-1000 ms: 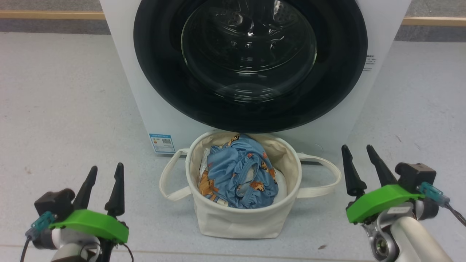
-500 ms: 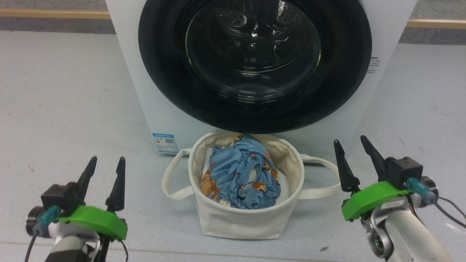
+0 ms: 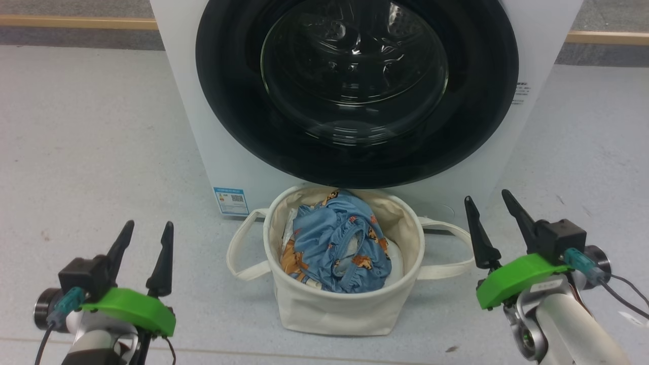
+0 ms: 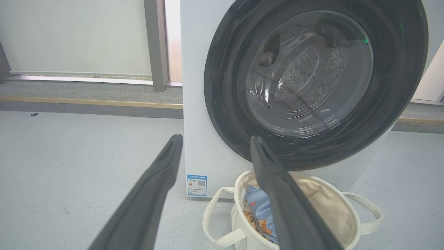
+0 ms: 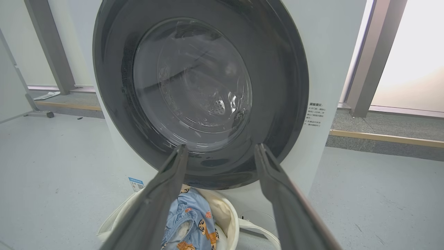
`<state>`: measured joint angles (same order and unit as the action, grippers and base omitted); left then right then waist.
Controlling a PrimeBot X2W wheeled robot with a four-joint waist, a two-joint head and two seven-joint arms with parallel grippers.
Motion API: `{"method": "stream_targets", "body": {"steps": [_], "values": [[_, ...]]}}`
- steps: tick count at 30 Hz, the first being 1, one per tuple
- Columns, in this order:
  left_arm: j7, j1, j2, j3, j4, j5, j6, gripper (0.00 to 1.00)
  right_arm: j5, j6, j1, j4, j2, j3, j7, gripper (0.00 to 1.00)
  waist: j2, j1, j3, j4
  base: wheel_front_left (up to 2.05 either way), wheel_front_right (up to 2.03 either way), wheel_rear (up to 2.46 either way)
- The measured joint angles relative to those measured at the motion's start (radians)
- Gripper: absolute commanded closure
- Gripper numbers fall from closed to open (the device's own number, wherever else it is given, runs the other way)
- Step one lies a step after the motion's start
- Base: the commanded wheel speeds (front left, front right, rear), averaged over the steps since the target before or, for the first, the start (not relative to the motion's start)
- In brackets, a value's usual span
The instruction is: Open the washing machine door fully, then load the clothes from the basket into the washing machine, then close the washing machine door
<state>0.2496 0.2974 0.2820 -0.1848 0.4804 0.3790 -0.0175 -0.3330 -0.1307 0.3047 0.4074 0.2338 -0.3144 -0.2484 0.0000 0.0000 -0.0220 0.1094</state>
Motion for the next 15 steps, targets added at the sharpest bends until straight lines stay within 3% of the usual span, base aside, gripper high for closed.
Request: {"method": "stream_targets", "body": {"steps": [15], "values": [[0.0, 0.0, 0.0, 0.01, 0.001, 0.012, 0.0, 0.0, 0.007, 0.0, -0.004, 0.004, 0.0, 0.043, 0.0, 0.0, 0.0, 0.0, -0.006, -0.002, 0.0, 0.0, 0.0]]}}
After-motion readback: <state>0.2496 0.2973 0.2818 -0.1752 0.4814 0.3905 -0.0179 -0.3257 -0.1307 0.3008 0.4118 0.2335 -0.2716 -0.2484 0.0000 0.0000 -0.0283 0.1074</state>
